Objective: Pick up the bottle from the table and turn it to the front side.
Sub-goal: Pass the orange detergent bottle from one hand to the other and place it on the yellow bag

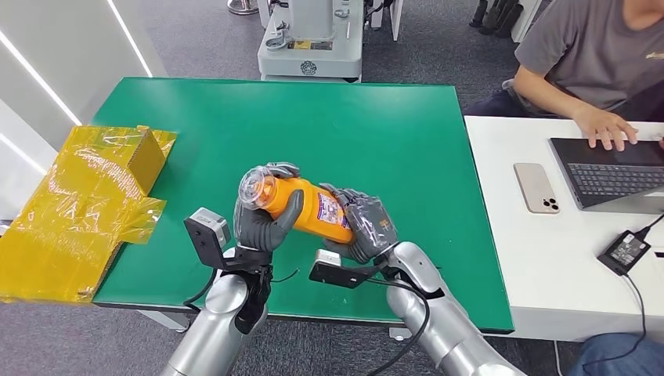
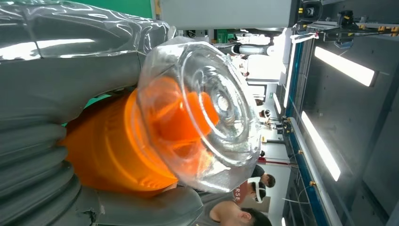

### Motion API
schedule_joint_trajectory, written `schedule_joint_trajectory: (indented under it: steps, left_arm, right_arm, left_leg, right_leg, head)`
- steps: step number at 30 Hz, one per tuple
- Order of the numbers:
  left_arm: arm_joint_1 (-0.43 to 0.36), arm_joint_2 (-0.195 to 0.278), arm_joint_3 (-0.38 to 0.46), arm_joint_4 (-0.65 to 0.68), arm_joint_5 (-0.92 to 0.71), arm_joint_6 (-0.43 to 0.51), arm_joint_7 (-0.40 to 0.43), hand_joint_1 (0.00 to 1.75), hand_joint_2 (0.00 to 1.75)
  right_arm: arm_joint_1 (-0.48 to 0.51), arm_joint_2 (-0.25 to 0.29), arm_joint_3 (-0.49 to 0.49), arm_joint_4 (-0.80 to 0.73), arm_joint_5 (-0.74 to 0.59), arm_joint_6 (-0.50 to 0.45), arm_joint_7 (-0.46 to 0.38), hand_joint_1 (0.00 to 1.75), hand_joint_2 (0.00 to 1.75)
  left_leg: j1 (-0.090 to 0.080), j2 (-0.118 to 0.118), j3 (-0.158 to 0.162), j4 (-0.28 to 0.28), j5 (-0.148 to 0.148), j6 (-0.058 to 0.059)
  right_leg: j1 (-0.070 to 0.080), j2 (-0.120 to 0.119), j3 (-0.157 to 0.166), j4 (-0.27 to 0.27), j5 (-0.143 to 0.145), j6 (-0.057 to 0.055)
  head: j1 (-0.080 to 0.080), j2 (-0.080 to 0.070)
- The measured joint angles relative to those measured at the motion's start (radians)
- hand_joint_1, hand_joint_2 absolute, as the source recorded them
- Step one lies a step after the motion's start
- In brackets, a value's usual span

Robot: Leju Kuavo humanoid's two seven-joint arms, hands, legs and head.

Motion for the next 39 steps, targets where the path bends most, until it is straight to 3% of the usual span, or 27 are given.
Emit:
schedule_joint_trajectory:
  steps: [8, 9, 12, 13, 33, 39]
  left_arm:
    - [0.001, -0.006, 0.000, -0.001, 0.003, -0.006, -0.001, 1.75, 1.75]
    - [0.001, -0.007, 0.000, -0.001, 0.003, -0.006, -0.001, 1.75, 1.75]
    - [0.003, -0.008, 0.000, -0.002, 0.002, -0.006, -0.001, 1.75, 1.75]
    - [0.004, -0.008, 0.000, -0.003, 0.001, -0.006, -0.001, 1.75, 1.75]
    - [0.007, -0.007, 0.000, -0.009, -0.008, -0.002, 0.000, 1.75, 1.75]
    - [0.009, -0.007, 0.000, -0.023, -0.006, 0.015, 0.000, 1.75, 1.75]
  right_arm:
    - [0.002, 0.002, 0.011, 0.004, 0.005, 0.005, 0.009, 1.75, 1.75]
    - [0.002, 0.002, 0.012, 0.004, 0.005, 0.005, 0.009, 1.54, 1.75]
    - [0.003, 0.003, 0.014, 0.004, 0.005, 0.006, 0.013, 0.23, 1.75]
    - [0.003, 0.004, 0.015, 0.004, 0.004, 0.005, 0.015, 0.00, 1.75]
    - [0.019, 0.012, 0.018, -0.005, -0.022, -0.023, 0.020, 0.00, 1.75]
    - [0.063, 0.026, -0.005, -0.072, -0.184, -0.064, -0.026, 0.00, 1.75]
  left_leg:
    - [0.000, 0.000, 0.000, 0.000, 0.000, 0.000]
    - [0.000, 0.000, 0.000, 0.000, 0.000, 0.000]
    - [0.000, 0.000, 0.000, 0.000, 0.000, 0.000]
    - [0.000, 0.000, 0.000, 0.000, 0.000, 0.000]
    - [0.000, 0.000, 0.000, 0.000, 0.000, 0.000]
    - [0.000, 0.000, 0.000, 0.000, 0.000, 0.000]
  right_leg:
    - [0.000, 0.000, 0.000, 0.000, 0.000, 0.000]
    - [0.000, 0.000, 0.000, 0.000, 0.000, 0.000]
    - [0.000, 0.000, 0.000, 0.000, 0.000, 0.000]
    - [0.000, 0.000, 0.000, 0.000, 0.000, 0.000]
    - [0.000, 0.000, 0.000, 0.000, 0.000, 0.000]
    - [0.000, -0.001, 0.000, 0.000, 0.000, 0.000]
  head:
    - [0.000, 0.000]
    - [0.000, 0.000]
    - [0.000, 0.000]
    - [0.000, 0.000]
    - [0.000, 0.000]
    - [0.000, 0.000]
